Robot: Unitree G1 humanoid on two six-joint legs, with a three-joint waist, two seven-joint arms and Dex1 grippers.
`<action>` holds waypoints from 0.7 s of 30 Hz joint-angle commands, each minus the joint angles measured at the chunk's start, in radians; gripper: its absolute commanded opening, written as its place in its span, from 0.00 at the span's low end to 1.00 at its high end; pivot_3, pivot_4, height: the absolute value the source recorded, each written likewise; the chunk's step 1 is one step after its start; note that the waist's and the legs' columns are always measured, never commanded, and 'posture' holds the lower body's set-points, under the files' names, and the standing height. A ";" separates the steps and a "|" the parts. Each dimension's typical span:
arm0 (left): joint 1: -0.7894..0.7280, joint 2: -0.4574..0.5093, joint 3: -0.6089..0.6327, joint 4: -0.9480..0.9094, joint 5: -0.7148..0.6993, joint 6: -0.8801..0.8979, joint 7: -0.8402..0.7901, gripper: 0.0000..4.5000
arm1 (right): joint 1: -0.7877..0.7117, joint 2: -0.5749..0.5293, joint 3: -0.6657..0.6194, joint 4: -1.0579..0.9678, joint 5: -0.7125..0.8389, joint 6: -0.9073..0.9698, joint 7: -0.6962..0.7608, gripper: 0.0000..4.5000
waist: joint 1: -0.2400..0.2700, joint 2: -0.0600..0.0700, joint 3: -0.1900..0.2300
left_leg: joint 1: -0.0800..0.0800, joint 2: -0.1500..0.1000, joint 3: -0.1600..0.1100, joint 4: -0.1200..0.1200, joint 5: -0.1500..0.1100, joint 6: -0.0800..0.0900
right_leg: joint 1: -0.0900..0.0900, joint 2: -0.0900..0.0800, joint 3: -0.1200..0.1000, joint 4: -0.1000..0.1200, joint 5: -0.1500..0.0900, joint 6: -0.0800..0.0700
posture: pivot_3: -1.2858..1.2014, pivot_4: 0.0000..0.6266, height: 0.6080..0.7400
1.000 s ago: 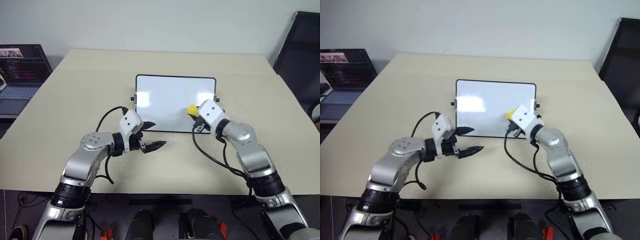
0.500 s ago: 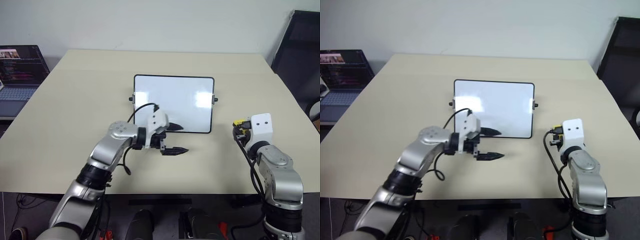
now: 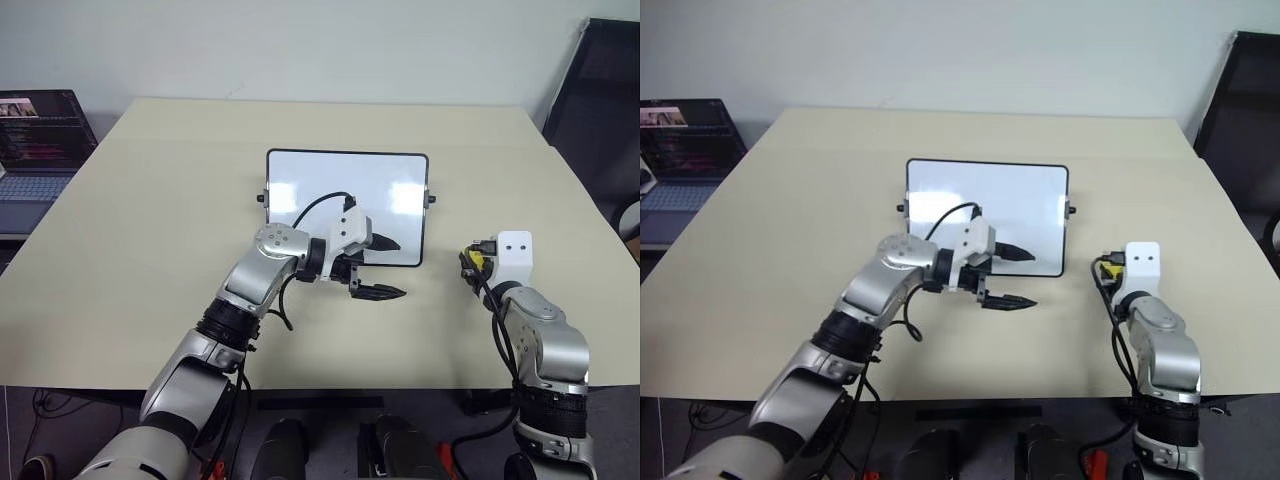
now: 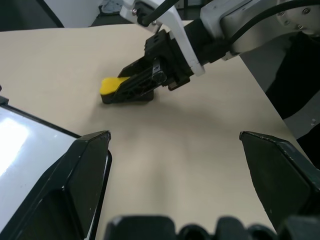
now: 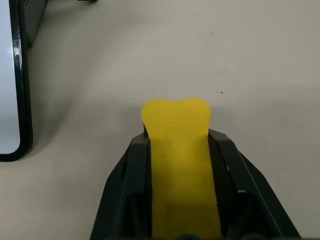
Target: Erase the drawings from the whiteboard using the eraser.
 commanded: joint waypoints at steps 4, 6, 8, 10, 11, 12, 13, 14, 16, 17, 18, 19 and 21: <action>-0.014 -0.015 0.003 -0.024 0.007 -0.012 0.003 1.00 | -0.046 -0.014 -0.005 0.067 0.024 -0.102 -0.036 0.33 | 0.000 0.000 0.000 | 0.000 0.000 0.000 0.000 0.000 0.000 | 0.000 0.000 0.000 0.000 0.000 0.000 | 0.52 0.24 1.00; -0.008 -0.015 0.002 -0.027 0.010 -0.012 0.007 1.00 | -0.052 -0.020 -0.002 0.089 0.025 -0.123 -0.042 0.47 | 0.000 0.000 0.000 | 0.000 0.000 0.000 0.000 0.000 0.000 | 0.000 0.000 0.000 0.000 0.000 0.000 | 0.52 0.24 1.00; -0.003 -0.015 0.002 -0.028 0.012 -0.012 0.010 1.00 | -0.055 -0.023 0.000 0.104 0.028 -0.137 -0.046 0.62 | 0.000 0.000 0.000 | 0.000 0.000 0.000 0.000 0.000 0.000 | 0.000 0.000 0.000 0.000 0.000 0.000 | 0.52 0.24 1.00; 0.001 -0.016 0.004 -0.031 0.014 -0.010 0.014 1.00 | -0.059 -0.025 0.000 0.117 0.031 -0.151 -0.049 0.77 | 0.000 0.000 0.000 | 0.000 0.000 0.000 0.000 0.000 0.000 | 0.000 0.000 0.000 0.000 0.000 0.000 | 0.52 0.24 1.00; 0.003 -0.016 0.005 -0.033 0.014 -0.008 0.017 1.00 | -0.061 -0.025 0.000 0.122 0.033 -0.161 -0.051 0.86 | 0.000 0.000 0.000 | 0.000 0.000 0.000 0.000 0.000 0.000 | 0.000 0.000 0.000 0.000 0.000 0.000 | 0.52 0.24 1.00; 0.007 -0.018 0.007 -0.037 0.015 -0.006 0.025 1.00 | -0.063 -0.025 -0.001 0.127 0.034 -0.173 -0.052 0.94 | 0.000 0.000 0.000 | 0.000 0.000 0.000 0.000 0.000 0.000 | 0.000 0.000 0.000 0.000 0.000 0.000 | 0.52 0.24 1.00; 0.016 -0.018 0.016 -0.044 0.013 -0.002 0.040 1.00 | -0.066 -0.024 -0.001 0.112 0.038 -0.191 -0.050 0.99 | 0.000 0.000 0.000 | 0.000 0.000 0.000 0.000 0.000 0.000 | 0.000 0.000 0.000 0.000 0.000 0.000 | 0.52 0.24 1.00; 0.028 -0.016 0.029 -0.055 0.009 0.003 0.060 1.00 | -0.066 -0.023 0.000 0.087 0.046 -0.207 -0.044 0.99 | -0.001 0.000 0.000 | 0.000 0.000 0.000 0.000 0.000 0.000 | 0.000 0.000 0.000 0.000 0.000 0.000 | 0.52 0.24 1.00; 0.055 -0.010 0.061 -0.080 0.000 0.016 0.106 1.00 | -0.052 -0.024 0.012 0.013 0.073 -0.219 -0.013 0.99 | -0.004 0.001 0.000 | 0.000 0.000 0.000 0.000 0.000 0.000 | 0.000 0.000 0.000 0.000 0.000 0.000 | 0.52 0.24 1.00; 0.077 -0.006 0.086 -0.099 -0.002 0.025 0.145 1.00 | -0.035 -0.026 0.023 -0.040 0.081 -0.219 -0.003 0.99 | -0.005 0.001 0.000 | 0.000 0.001 0.000 0.000 0.000 0.000 | 0.000 0.000 0.001 0.000 0.000 0.000 | 0.52 0.24 1.00; 0.099 -0.004 0.111 -0.119 -0.004 0.034 0.182 1.00 | -0.016 -0.030 0.037 -0.088 0.082 -0.215 0.003 0.99 | -0.006 0.001 0.000 | 0.000 0.001 0.000 0.000 0.000 0.000 | 0.000 0.000 0.000 0.001 0.000 0.000 | 0.52 0.24 1.00; 0.129 -0.001 0.141 -0.149 -0.005 0.050 0.231 1.00 | 0.014 -0.034 0.057 -0.148 0.087 -0.208 0.015 0.99 | -0.007 0.001 0.000 | 0.000 0.001 -0.001 0.000 0.000 0.000 | 0.000 0.000 0.000 0.001 0.000 0.000 | 0.52 0.24 1.00; 0.180 0.000 0.184 -0.204 -0.012 0.092 0.302 1.00 | 0.064 -0.034 0.081 -0.232 0.115 -0.193 0.043 0.99 | -0.007 0.001 0.000 | 0.000 0.002 -0.002 0.000 0.000 0.000 | 0.000 0.000 0.001 0.002 0.000 0.000 | 0.52 0.24 1.00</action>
